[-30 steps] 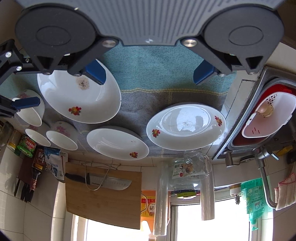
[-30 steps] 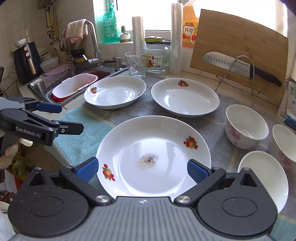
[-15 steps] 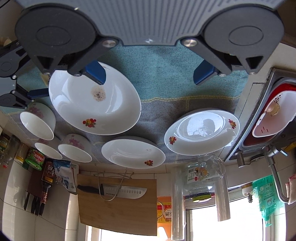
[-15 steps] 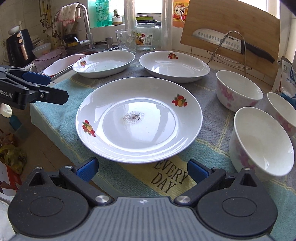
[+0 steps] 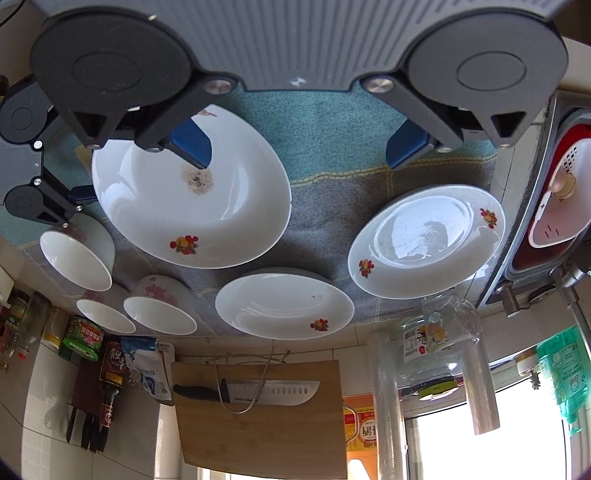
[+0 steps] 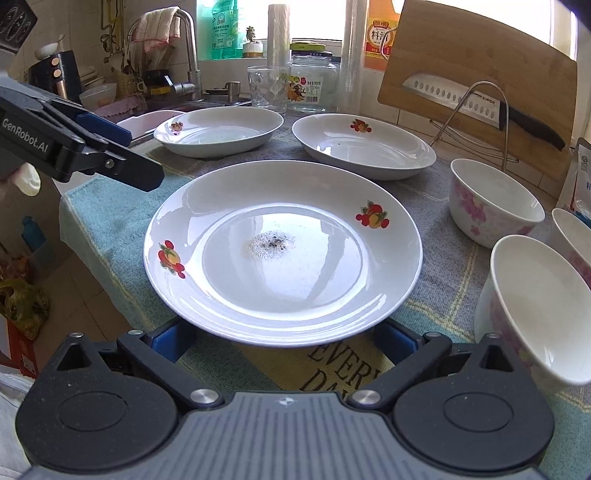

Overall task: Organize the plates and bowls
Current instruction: 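Open and withdraw the right tool while the left tool approaches the stained plate, then grasp the rim of the brown-stained white plate with the left tool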

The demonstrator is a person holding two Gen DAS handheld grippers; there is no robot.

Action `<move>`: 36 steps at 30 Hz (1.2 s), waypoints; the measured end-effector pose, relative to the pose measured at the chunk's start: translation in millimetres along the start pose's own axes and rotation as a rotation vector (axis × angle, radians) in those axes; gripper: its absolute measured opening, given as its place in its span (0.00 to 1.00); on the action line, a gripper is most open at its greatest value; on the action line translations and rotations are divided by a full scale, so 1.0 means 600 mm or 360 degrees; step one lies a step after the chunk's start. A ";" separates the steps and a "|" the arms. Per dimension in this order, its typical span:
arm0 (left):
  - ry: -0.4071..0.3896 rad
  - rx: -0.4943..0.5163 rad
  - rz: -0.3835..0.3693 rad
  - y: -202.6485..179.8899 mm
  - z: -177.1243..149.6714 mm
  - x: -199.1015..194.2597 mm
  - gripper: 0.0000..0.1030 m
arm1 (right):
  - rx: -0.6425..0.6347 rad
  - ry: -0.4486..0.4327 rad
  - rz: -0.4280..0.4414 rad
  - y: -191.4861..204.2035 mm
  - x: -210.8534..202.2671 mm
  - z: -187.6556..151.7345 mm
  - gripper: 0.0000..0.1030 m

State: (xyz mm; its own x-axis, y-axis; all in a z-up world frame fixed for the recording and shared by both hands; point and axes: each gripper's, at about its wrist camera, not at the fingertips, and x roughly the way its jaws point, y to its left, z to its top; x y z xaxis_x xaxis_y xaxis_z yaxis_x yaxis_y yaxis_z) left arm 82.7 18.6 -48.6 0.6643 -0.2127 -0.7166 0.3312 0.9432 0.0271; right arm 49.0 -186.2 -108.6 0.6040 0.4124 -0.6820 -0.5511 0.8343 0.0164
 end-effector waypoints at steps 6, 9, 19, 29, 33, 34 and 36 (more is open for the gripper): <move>0.0061 0.0131 -0.0184 -0.012 0.040 0.047 0.97 | -0.0007 -0.0070 0.0023 -0.004 0.000 -0.006 1.00; 0.0095 0.0216 -0.0255 -0.019 0.059 0.071 0.97 | -0.0018 -0.0105 0.0040 -0.007 -0.002 -0.010 1.00; 0.0341 0.0382 -0.0527 -0.018 0.105 0.152 0.94 | -0.0019 -0.0153 0.0022 -0.005 -0.001 -0.015 1.00; 0.0594 0.0458 -0.0730 -0.018 0.130 0.197 0.76 | -0.0022 -0.0130 0.0017 -0.004 -0.002 -0.012 1.00; 0.0656 0.0505 -0.0770 -0.018 0.135 0.202 0.76 | -0.0040 -0.0113 0.0015 -0.003 -0.002 -0.008 1.00; 0.0668 0.0507 -0.0781 -0.017 0.136 0.204 0.76 | -0.0052 -0.0109 0.0013 -0.002 -0.002 -0.007 1.00; 0.0695 0.0502 -0.0800 -0.015 0.137 0.207 0.76 | -0.0066 -0.0101 0.0013 -0.001 -0.002 -0.005 1.00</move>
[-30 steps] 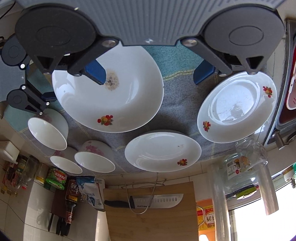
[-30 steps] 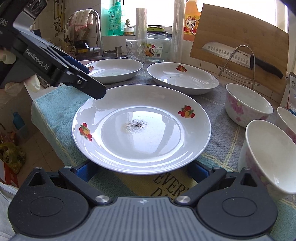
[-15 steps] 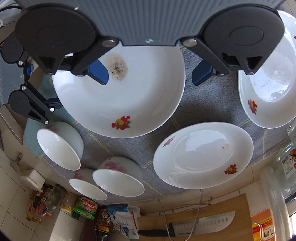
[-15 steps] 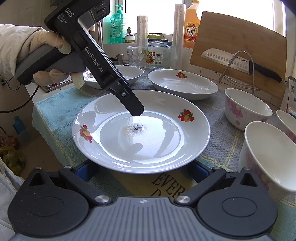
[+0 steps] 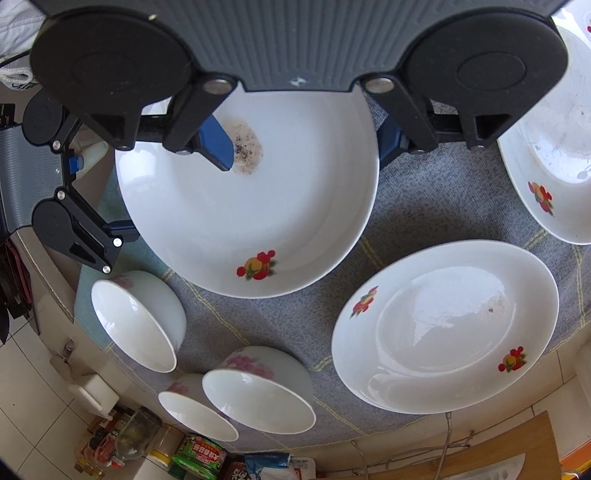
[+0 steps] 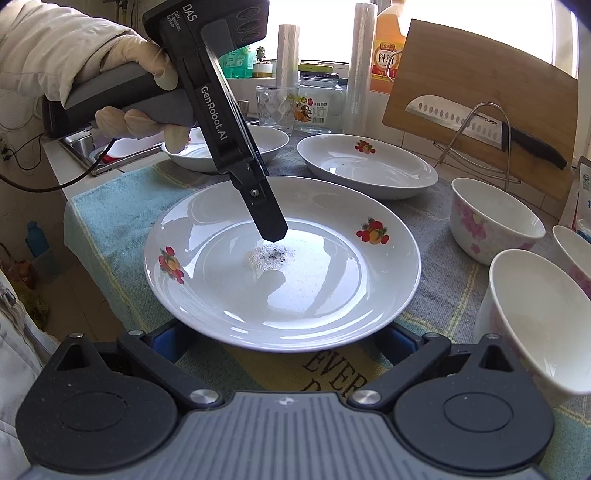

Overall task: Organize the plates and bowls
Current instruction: 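Grasp the rim of the brown-stained white plate with the left tool, then carry the stained plate with the left tool and lower it onto the plate by the sink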

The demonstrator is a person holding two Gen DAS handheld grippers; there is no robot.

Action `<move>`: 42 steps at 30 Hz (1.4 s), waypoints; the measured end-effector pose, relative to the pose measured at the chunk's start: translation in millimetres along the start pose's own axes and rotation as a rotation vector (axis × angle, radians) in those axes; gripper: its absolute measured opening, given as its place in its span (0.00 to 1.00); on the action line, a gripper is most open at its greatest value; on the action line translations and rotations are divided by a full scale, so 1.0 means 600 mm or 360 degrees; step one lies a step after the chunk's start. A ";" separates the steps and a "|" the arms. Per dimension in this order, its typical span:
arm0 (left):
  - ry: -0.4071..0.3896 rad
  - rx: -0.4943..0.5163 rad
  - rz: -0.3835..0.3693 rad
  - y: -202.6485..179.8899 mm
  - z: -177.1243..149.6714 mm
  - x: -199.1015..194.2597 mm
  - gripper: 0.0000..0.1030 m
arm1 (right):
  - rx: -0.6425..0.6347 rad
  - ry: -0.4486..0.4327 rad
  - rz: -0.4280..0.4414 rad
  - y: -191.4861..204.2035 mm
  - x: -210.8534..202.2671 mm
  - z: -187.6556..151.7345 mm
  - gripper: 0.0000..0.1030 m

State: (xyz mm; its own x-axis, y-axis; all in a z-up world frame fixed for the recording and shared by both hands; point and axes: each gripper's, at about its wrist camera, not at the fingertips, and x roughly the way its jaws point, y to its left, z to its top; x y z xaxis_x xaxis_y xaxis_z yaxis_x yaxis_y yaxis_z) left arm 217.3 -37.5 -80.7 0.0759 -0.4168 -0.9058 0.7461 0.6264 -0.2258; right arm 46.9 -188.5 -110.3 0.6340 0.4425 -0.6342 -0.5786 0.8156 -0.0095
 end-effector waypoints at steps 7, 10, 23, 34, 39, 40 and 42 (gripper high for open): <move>0.0051 0.0003 -0.0040 0.004 0.006 0.003 0.75 | -0.0002 0.0038 0.0022 -0.004 0.003 0.006 1.00; 0.0064 0.0008 -0.0054 0.006 0.007 0.003 0.75 | -0.0002 0.0054 0.0021 -0.003 0.003 0.009 1.00; 0.0020 0.0001 -0.0102 0.015 0.001 -0.016 0.75 | -0.0015 0.0123 0.0033 -0.003 0.003 0.037 1.00; -0.0095 -0.0085 -0.0059 0.053 -0.018 -0.073 0.75 | -0.0108 0.0097 0.0098 0.005 0.019 0.104 1.00; -0.0158 -0.0143 -0.0010 0.086 -0.034 -0.111 0.75 | -0.0154 0.0069 0.0156 0.013 0.042 0.144 1.00; -0.0170 -0.0157 0.0001 0.094 -0.039 -0.118 0.75 | -0.0161 0.0063 0.0170 0.015 0.048 0.152 1.00; -0.0192 -0.0189 0.0021 0.109 -0.049 -0.131 0.75 | -0.0182 0.0053 0.0195 0.020 0.060 0.167 1.00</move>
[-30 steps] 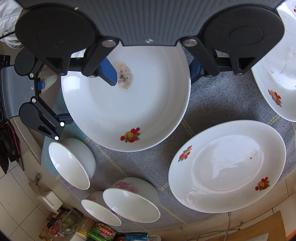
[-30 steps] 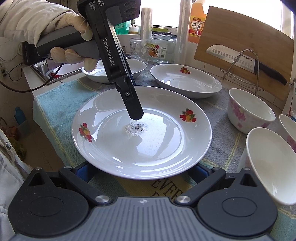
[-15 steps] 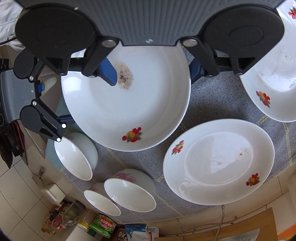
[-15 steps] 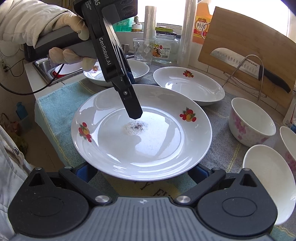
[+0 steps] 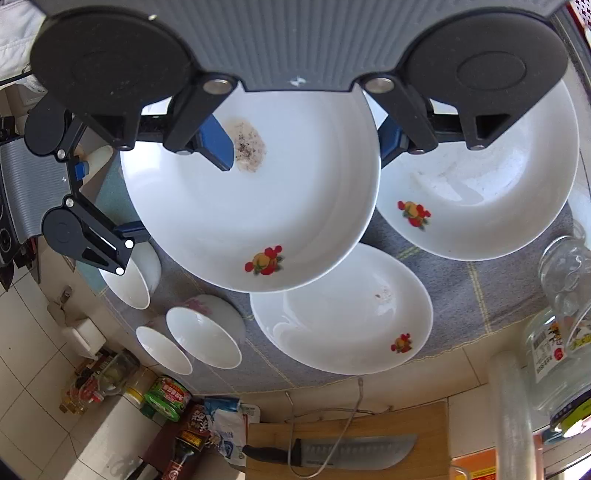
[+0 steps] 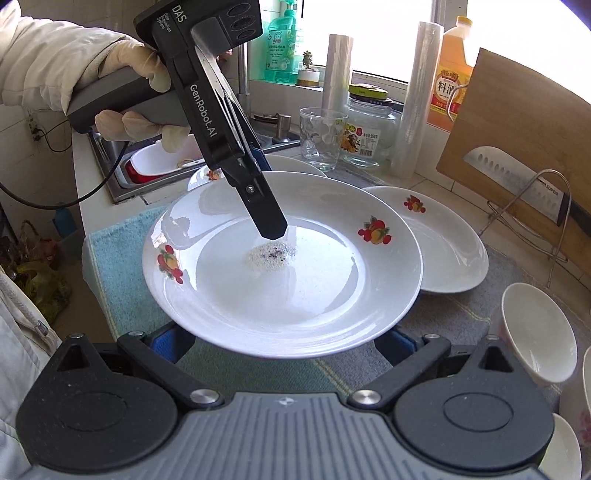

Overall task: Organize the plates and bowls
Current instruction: 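Carry the stained plate with the left tool and lower it onto the plate by the sink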

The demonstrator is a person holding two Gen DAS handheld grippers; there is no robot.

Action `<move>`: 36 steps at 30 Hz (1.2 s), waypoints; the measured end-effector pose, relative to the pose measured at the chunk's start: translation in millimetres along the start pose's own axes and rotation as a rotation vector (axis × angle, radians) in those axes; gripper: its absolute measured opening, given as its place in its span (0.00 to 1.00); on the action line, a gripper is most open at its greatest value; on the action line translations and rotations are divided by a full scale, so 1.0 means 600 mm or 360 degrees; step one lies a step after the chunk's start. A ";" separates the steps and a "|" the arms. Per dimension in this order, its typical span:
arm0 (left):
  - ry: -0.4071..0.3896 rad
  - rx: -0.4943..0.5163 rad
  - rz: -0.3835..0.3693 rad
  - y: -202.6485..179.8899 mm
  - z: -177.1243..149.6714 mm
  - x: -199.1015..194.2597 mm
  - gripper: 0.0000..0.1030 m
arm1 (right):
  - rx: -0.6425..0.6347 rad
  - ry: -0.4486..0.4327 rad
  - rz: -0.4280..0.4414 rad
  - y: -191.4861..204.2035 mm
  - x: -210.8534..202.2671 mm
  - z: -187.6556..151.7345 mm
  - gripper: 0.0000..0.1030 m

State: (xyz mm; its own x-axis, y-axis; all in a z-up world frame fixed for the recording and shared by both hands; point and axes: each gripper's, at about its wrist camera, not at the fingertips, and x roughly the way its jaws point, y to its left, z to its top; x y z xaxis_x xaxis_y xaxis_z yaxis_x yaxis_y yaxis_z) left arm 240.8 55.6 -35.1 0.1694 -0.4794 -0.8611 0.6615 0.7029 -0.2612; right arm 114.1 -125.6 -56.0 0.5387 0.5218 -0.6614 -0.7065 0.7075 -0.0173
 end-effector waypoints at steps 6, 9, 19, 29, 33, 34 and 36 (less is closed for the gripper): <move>-0.0052 -0.0086 0.0061 0.053 -0.024 -0.036 0.75 | -0.0072 -0.0008 0.0078 0.005 0.050 0.049 1.00; -0.0067 -0.0132 0.0086 0.078 -0.037 -0.047 0.75 | -0.0084 -0.0012 0.0119 0.007 0.071 0.069 1.00; -0.0082 -0.0197 0.0099 0.149 -0.061 -0.063 0.75 | -0.0108 0.0028 0.0178 0.015 0.130 0.114 1.00; -0.0046 -0.0173 0.0056 0.189 -0.061 -0.042 0.75 | -0.0080 0.0097 0.0149 0.017 0.156 0.133 1.00; -0.0025 -0.0158 0.0042 0.200 -0.060 -0.034 0.75 | -0.0065 0.0112 0.0141 0.016 0.160 0.139 1.00; -0.0018 -0.0154 0.0041 0.202 -0.059 -0.033 0.75 | -0.0063 0.0115 0.0140 0.016 0.161 0.140 1.00; -0.0010 -0.0146 0.0039 0.205 -0.058 -0.030 0.75 | -0.0059 0.0121 0.0136 0.016 0.163 0.142 1.00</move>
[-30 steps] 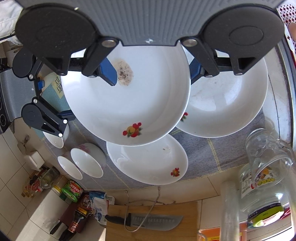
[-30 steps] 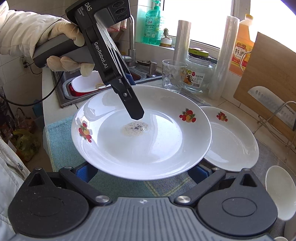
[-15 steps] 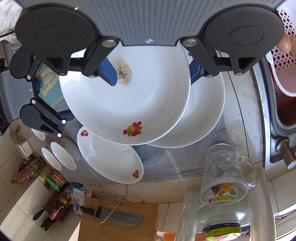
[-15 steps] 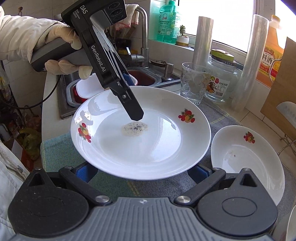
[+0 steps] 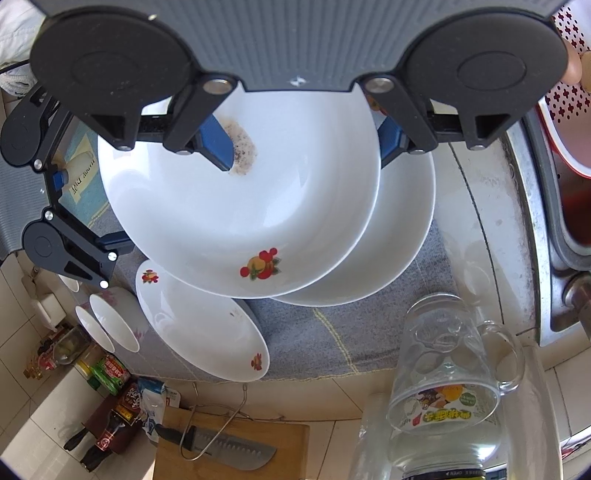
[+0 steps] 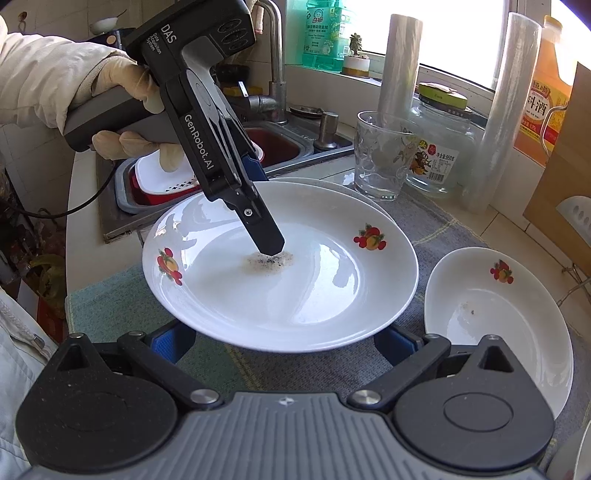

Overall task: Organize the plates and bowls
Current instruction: 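Carry the stained plate with the left tool and lower it onto the plate by the sink, then open the left tool to release the stained plate on the stack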

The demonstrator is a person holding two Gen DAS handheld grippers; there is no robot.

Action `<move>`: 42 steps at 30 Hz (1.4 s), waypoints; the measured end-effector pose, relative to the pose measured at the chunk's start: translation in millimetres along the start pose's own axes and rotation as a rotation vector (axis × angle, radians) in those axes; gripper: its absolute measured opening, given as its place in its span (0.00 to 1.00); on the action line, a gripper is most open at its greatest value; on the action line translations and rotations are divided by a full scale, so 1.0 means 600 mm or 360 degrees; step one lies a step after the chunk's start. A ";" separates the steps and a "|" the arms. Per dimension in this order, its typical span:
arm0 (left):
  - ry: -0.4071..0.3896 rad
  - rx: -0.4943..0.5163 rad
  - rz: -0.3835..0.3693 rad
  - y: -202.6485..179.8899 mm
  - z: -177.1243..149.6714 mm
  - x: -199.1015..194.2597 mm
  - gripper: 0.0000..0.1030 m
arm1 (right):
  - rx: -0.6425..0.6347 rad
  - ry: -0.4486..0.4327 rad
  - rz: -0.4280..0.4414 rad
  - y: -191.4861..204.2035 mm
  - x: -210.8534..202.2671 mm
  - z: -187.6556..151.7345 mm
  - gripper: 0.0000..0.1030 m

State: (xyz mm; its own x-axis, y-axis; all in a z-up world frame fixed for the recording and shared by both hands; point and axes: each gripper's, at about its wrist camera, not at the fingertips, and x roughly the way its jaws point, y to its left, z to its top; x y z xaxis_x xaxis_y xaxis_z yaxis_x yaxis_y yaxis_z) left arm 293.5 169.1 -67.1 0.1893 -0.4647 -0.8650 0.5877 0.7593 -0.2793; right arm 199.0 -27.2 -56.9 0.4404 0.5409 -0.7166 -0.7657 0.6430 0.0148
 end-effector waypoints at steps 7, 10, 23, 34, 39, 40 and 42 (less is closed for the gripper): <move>0.0035 0.0017 0.0015 0.003 0.001 0.011 0.75 | 0.0040 0.0003 0.0022 -0.007 0.002 0.000 1.00; 0.0045 0.0025 0.0028 0.001 0.003 0.013 0.75 | 0.0039 0.0001 0.0027 -0.010 0.002 -0.001 1.00; 0.0104 0.0009 0.0116 -0.008 0.010 0.013 0.77 | 0.0008 -0.0048 0.0118 -0.022 -0.006 -0.006 1.00; 0.0099 -0.0045 0.0131 -0.010 -0.002 -0.006 0.77 | -0.0043 -0.0057 0.0175 -0.028 -0.005 -0.004 1.00; 0.0083 -0.0074 0.0138 -0.011 -0.008 -0.019 0.77 | -0.0052 -0.0058 0.0192 -0.028 -0.003 -0.004 1.00; 0.0077 -0.0083 0.0137 -0.011 -0.009 -0.021 0.77 | -0.0054 -0.0059 0.0195 -0.028 -0.003 -0.004 1.00; 0.0068 -0.0100 0.0139 -0.011 -0.011 -0.025 0.78 | -0.0056 -0.0059 0.0197 -0.028 -0.003 -0.004 1.00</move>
State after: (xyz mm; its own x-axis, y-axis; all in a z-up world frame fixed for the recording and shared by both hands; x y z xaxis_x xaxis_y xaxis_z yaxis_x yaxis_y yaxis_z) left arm 281.3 174.0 -55.2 0.2032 -0.3769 -0.9037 0.5198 0.8237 -0.2266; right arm 210.1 -40.4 -57.7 0.3581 0.6351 -0.6845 -0.8309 0.5511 0.0766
